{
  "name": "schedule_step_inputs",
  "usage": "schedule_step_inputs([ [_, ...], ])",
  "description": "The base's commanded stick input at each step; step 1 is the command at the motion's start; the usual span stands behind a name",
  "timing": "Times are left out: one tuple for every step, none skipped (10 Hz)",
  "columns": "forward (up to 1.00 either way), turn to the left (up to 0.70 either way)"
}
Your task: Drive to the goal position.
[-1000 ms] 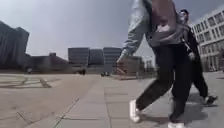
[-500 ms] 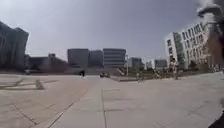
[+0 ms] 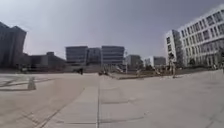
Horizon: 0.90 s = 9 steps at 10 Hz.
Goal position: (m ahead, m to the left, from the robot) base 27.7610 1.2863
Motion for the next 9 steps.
schedule_step_inputs([
  [0.85,0.00],
  [0.85,0.05],
  [0.85,0.24],
  [0.85,0.32],
  [0.85,0.34],
  [0.85,0.34],
  [0.85,0.34],
  [0.85,0.34],
  [0.85,0.34],
])
